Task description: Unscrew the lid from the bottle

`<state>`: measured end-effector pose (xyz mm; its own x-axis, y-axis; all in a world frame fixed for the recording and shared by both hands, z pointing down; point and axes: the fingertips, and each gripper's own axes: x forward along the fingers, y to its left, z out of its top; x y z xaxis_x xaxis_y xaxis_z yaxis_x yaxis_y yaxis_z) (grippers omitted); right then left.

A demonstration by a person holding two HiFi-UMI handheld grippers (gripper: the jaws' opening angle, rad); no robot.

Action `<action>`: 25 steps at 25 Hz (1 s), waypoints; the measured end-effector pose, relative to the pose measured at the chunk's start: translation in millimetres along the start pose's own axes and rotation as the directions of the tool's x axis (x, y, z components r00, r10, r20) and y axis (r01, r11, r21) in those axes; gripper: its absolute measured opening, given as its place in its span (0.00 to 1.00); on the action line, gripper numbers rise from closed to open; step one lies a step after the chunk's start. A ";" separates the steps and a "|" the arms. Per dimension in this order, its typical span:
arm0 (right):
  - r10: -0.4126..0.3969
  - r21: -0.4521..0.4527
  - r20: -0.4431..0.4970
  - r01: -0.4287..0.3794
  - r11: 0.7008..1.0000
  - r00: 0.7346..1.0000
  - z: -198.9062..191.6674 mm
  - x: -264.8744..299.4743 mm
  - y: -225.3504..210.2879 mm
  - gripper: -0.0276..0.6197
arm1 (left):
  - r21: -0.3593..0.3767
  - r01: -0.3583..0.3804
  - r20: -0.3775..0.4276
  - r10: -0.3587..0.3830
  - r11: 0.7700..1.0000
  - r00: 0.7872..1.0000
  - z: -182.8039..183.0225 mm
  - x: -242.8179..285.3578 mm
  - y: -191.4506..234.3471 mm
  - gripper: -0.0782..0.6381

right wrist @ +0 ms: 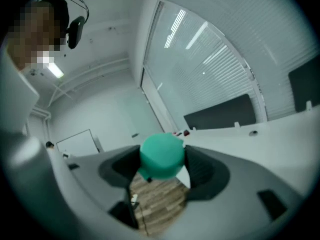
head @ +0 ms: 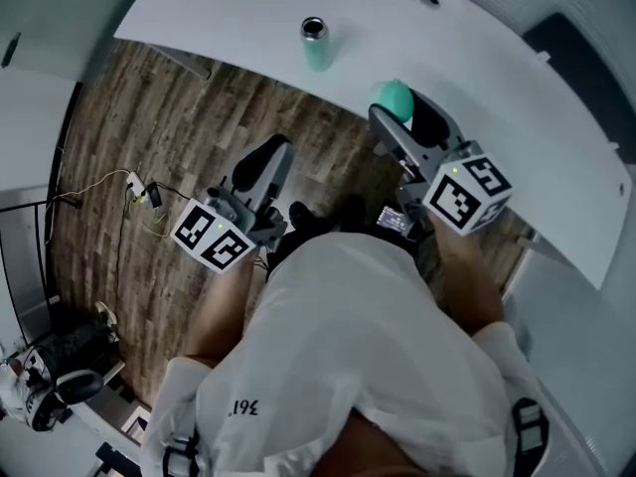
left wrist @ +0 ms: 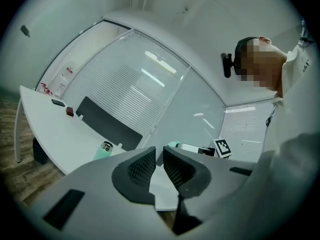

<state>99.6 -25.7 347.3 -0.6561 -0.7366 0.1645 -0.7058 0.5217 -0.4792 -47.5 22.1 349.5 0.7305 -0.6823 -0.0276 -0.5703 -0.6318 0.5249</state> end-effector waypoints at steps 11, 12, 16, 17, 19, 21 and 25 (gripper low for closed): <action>-0.099 -0.030 0.049 0.100 0.994 0.994 -4.0 -19.4 12.0 0.49 | -0.022 0.065 -0.038 -0.066 0.998 0.997 -6.2 -20.6 -5.0 0.20; -0.105 -0.033 0.051 0.107 0.994 0.993 -5.5 -22.0 14.1 0.50 | -0.023 0.070 -0.039 -0.071 0.997 0.997 -7.2 -23.5 -6.7 0.20; -0.124 -0.030 0.051 0.126 0.992 0.991 -8.2 -23.7 19.6 0.50 | -0.033 0.085 -0.041 -0.086 0.996 0.995 -6.9 -30.0 -7.1 0.20; -0.127 -0.031 0.052 0.129 0.991 0.991 -6.9 -22.6 19.9 0.50 | -0.032 0.088 -0.039 -0.089 0.996 0.995 -4.6 -29.6 -6.4 0.20; -0.130 -0.037 0.054 0.132 0.991 0.990 -2.1 -19.1 18.3 0.49 | -0.030 0.088 -0.033 -0.089 0.996 0.996 -0.2 -26.8 -3.0 0.20; -0.130 -0.044 0.059 0.133 0.990 0.990 2.8 -14.6 15.0 0.49 | -0.029 0.085 -0.029 -0.086 0.996 0.996 1.6 -23.1 1.6 0.20; -0.140 -0.047 0.057 0.143 0.989 0.988 4.9 -13.6 15.7 0.49 | -0.041 0.088 -0.040 -0.090 0.995 0.995 0.0 -23.5 1.1 0.20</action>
<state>98.8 -9.6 333.4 -0.5343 -0.8257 0.1810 -0.8042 0.4306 -0.4096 -65.4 37.5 350.7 0.7932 -0.6076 -0.0408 -0.4876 -0.6738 0.5552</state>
